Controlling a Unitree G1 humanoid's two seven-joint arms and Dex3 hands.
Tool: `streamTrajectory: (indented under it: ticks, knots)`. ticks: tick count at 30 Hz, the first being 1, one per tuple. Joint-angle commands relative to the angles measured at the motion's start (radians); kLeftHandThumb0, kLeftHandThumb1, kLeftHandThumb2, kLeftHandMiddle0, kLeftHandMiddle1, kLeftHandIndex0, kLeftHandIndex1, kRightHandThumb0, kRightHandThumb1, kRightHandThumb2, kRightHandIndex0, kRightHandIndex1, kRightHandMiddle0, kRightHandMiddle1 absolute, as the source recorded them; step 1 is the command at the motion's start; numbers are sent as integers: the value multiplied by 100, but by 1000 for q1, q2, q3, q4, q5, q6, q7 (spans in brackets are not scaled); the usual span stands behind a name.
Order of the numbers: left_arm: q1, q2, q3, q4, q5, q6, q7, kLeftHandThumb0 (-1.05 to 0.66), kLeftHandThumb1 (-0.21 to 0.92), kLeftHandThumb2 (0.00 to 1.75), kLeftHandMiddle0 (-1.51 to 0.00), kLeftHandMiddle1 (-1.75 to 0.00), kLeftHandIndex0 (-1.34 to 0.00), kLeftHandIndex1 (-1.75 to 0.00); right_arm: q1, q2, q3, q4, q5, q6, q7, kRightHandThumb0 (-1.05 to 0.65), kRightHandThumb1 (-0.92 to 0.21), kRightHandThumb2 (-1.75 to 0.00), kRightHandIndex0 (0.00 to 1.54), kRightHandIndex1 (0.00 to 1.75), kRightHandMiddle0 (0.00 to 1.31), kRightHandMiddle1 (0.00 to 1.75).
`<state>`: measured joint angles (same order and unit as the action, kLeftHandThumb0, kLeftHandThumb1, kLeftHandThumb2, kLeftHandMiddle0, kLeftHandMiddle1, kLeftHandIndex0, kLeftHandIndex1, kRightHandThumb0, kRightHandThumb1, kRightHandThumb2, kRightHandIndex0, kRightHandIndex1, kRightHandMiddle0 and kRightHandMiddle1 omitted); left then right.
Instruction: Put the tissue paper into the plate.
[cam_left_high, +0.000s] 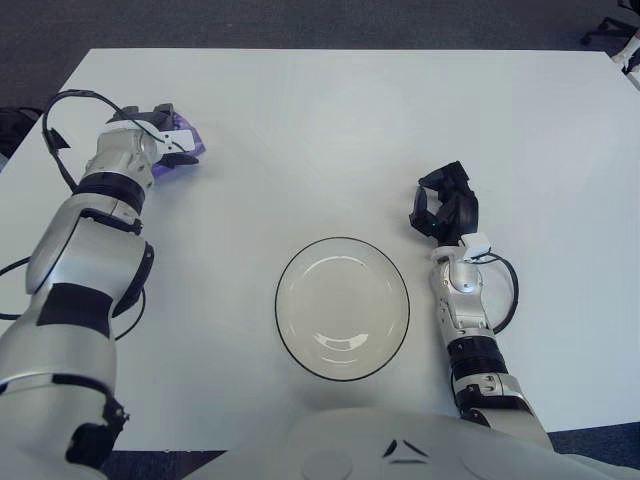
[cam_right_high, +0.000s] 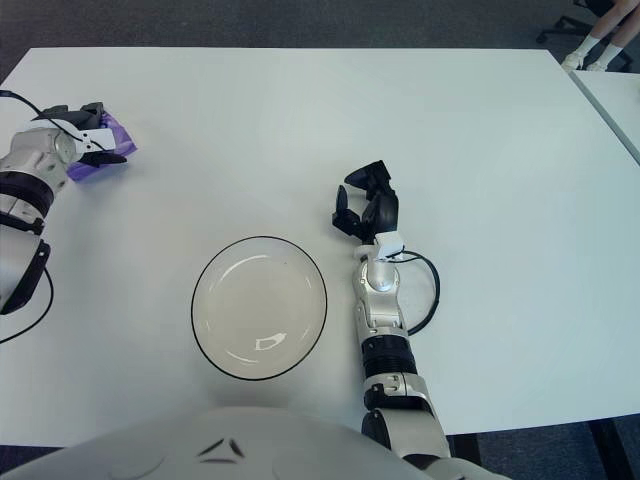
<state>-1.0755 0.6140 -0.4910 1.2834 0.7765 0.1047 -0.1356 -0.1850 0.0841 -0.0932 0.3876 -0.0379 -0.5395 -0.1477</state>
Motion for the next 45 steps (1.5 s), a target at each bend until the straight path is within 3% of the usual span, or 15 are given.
streamTrajectory:
  ticks: [1, 17, 23, 31, 33, 35, 37, 39, 41, 42, 45]
  knots:
    - [7, -14, -7, 31, -10, 9, -28, -105, 92, 37, 0, 0, 0, 0, 153, -19, -23, 135, 3, -18, -4, -41, -58, -99, 64, 155, 41, 175]
    - [67, -28, -13, 59, -30, 3, -32, -105, 92, 45, 0, 0, 0, 0, 154, -16, -27, 133, 18, -15, 0, -41, -57, -100, 63, 154, 41, 175]
    - [114, -46, 2, 71, -49, 7, -9, -105, 90, 39, 0, 0, 0, 0, 155, -17, -27, 129, 14, -10, -5, -41, -57, -100, 64, 154, 41, 175]
    - [153, -64, 62, 72, -116, 13, 43, -102, 82, 32, 0, 0, 0, 0, 158, -19, -27, 124, 18, -7, 0, -41, -57, -100, 64, 155, 42, 175]
    - [167, -67, 78, 72, -133, 10, 64, -97, 73, 44, 0, -4, 0, 0, 158, -20, -28, 124, 17, -7, 0, -41, -57, -100, 64, 155, 42, 175]
    - [177, -70, 91, 73, -147, 9, 86, -93, 63, 59, 0, -20, 0, 0, 158, -21, -27, 124, 14, -8, -2, -41, -57, -100, 64, 155, 42, 175]
    - [183, -73, 101, 72, -158, 10, 108, -85, 53, 74, 0, -47, 0, -8, 158, -22, -28, 124, 12, -9, -4, -41, -57, -100, 64, 155, 42, 175]
    - [195, -82, 117, 71, -173, 12, 147, -79, 45, 83, 0, -71, 0, -32, 157, -23, -28, 125, 13, -8, -3, -41, -57, -100, 64, 155, 42, 175]
    - [215, -98, 143, 69, -198, 19, 204, -61, 29, 104, -5, -112, 0, -98, 157, -23, -29, 126, 14, -9, -2, -41, -57, -100, 64, 156, 42, 175]
    - [234, -116, 166, 66, -219, 28, 243, -58, 27, 108, -5, -119, 0, -109, 157, -23, -29, 127, 15, -10, -2, -41, -57, -100, 64, 156, 42, 175]
    - [263, -139, 214, 66, -262, 38, 308, 10, 34, 115, -41, -152, -6, -151, 156, -23, -30, 128, 16, -11, -1, -41, -57, -101, 65, 156, 42, 175]
